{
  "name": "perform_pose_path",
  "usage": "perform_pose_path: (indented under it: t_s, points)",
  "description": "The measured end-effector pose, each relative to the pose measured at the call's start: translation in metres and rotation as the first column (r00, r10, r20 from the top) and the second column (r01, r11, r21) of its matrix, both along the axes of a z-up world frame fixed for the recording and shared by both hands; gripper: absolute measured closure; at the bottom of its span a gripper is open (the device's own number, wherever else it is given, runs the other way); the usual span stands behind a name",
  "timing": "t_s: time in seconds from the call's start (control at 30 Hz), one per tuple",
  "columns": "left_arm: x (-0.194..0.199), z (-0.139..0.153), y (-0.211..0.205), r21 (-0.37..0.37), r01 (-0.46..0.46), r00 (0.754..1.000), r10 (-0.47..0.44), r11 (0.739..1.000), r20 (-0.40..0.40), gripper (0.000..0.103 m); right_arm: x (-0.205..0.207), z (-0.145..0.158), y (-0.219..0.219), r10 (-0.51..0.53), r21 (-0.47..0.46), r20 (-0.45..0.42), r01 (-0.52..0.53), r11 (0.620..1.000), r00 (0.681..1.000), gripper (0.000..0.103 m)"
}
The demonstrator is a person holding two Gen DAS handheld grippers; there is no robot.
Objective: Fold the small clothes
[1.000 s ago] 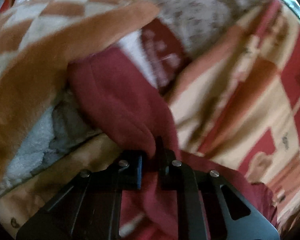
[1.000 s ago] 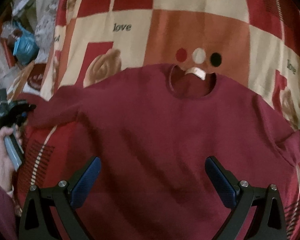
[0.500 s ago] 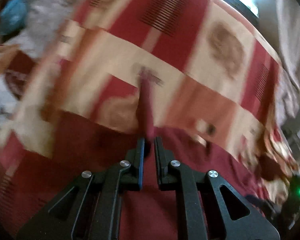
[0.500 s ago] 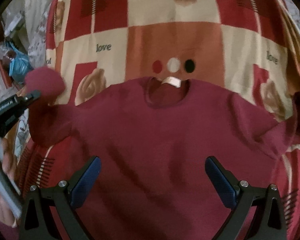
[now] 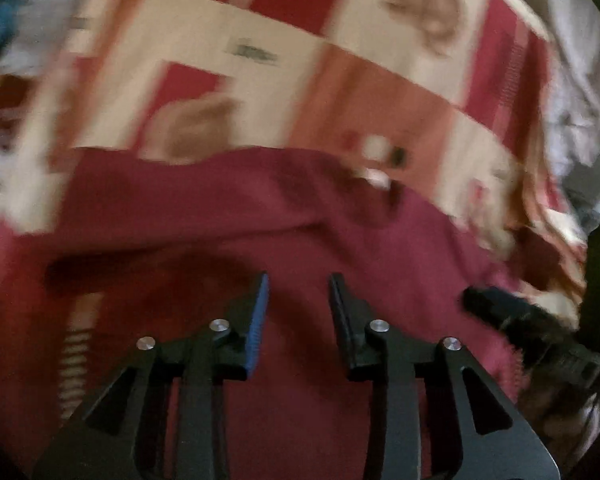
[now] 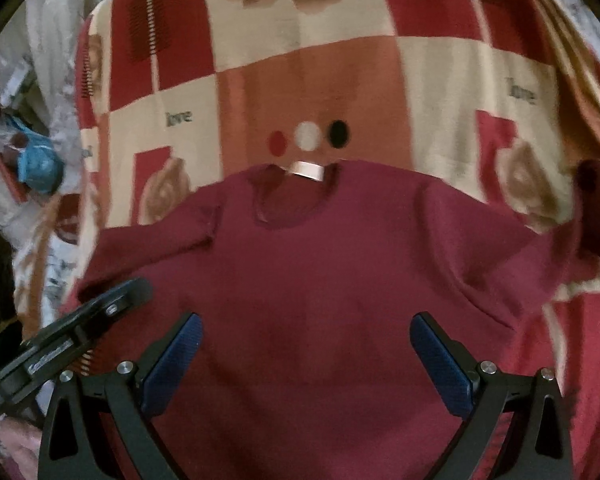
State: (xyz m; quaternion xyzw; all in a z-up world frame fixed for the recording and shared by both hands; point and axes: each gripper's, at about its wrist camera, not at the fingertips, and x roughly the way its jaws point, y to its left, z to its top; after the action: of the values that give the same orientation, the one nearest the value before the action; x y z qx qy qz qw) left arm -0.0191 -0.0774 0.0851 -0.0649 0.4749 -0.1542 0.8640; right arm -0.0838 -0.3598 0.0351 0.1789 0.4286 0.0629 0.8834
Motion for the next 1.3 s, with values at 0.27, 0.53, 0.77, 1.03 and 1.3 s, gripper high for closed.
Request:
perform_pose_path:
  t_s: [0.27, 0.53, 0.77, 1.03, 1.3]
  points:
    - [0.008, -0.030, 0.078, 0.191, -0.234, 0.972, 0.234, 0.953, 0.024, 0.069, 0.085, -0.013, 0.058, 0.173, 0.161, -0.032, -0.166, 0.973, 0.984, 0.022]
    - [0.024, -0.037, 0.111, 0.140, -0.313, 0.947, 0.320, 0.939, -0.028, 0.069, 0.148, -0.052, 0.091, 0.085, 0.279, -0.098, -0.054, 0.959, 0.992, 0.021]
    - [0.026, -0.037, 0.110, 0.159, -0.328, 0.942, 0.336, 0.931, -0.025, 0.069, 0.153, -0.041, 0.095, 0.099, 0.234, -0.049, -0.085, 0.968, 0.994, 0.092]
    - [0.020, -0.026, 0.104, 0.155, -0.317, 0.948, 0.318, 0.936, 0.021, 0.069, 0.097, 0.021, 0.034, 0.046, 0.223, 0.133, -0.075, 0.972, 0.990, 0.099]
    - [0.020, -0.027, 0.093, 0.161, -0.309, 0.950, 0.311, 0.937, 0.015, 0.069, 0.088, 0.008, 0.023, 0.153, 0.283, 0.023, -0.153, 0.947, 0.988, 0.089]
